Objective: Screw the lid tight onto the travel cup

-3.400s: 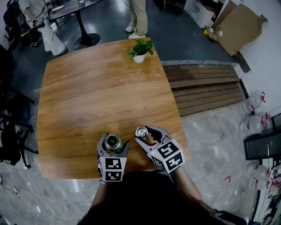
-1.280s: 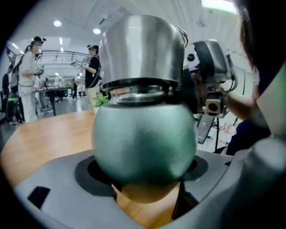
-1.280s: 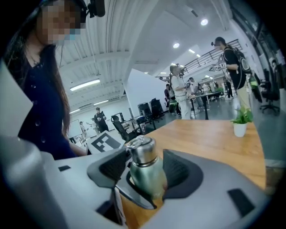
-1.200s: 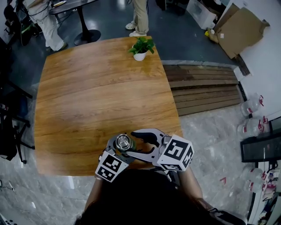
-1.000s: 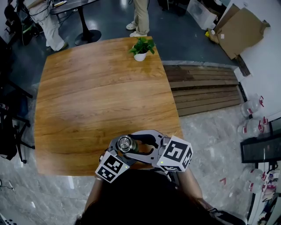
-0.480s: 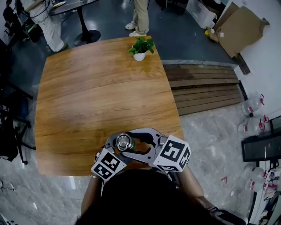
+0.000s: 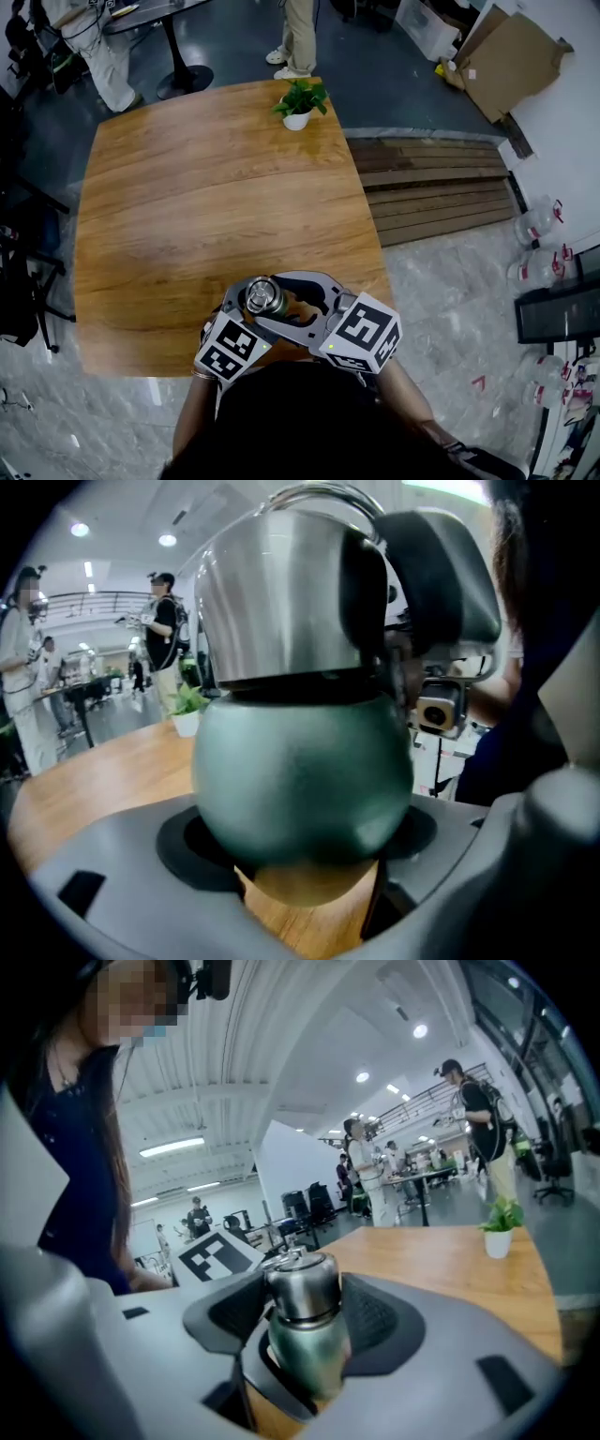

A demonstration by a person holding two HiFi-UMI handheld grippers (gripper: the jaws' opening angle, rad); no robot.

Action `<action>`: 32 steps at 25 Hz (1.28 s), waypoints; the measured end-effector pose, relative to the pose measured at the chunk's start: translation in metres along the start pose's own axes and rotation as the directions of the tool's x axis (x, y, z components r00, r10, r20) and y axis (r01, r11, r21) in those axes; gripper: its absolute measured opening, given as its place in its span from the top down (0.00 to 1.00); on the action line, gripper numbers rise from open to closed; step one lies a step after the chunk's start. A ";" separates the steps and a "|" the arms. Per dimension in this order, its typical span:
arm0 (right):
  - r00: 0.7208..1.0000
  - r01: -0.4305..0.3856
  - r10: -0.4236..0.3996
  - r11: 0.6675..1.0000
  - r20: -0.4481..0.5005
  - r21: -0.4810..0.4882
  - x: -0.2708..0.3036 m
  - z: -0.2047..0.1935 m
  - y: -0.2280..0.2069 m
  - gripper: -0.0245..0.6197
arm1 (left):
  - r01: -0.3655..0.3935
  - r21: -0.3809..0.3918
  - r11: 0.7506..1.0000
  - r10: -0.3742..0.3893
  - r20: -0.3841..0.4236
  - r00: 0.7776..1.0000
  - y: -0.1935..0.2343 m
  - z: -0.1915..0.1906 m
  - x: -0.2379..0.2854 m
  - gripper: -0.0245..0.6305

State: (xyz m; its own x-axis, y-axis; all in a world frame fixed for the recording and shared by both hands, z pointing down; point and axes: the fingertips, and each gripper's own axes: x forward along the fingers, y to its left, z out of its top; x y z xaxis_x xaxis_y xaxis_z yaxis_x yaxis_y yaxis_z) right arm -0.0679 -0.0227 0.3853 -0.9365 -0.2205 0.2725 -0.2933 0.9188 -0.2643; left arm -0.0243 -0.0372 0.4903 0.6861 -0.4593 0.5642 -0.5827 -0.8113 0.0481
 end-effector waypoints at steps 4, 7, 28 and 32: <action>0.989 -0.147 0.147 0.989 -0.020 -0.008 -0.005 0.000 0.015 0.58 | 0.207 0.077 0.975 -0.209 0.009 0.978 -0.028 -0.002 -0.006 0.35; 0.994 -0.111 0.111 0.994 -0.011 -0.023 -0.004 0.000 0.011 0.58 | 0.175 0.050 0.983 -0.175 -0.005 0.985 -0.024 -0.004 -0.005 0.35; 0.982 0.185 -0.187 0.982 0.037 0.042 0.001 0.010 -0.012 0.58 | -0.076 -0.035 0.996 0.073 -0.071 0.995 0.007 -0.001 0.003 0.35; 0.998 0.065 -0.065 0.998 0.010 0.025 0.001 0.009 -0.003 0.57 | 0.002 -0.033 0.999 -0.003 -0.031 1.000 0.000 0.003 -0.001 0.35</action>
State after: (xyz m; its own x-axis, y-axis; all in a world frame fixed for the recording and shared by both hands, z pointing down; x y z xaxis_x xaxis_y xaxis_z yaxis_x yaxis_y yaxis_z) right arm -0.0695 -0.0284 0.3775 -0.9173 -0.2828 0.2803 -0.3579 0.8942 -0.2690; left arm -0.0240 -0.0379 0.4872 0.6738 -0.4456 0.5894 -0.5956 -0.7996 0.0764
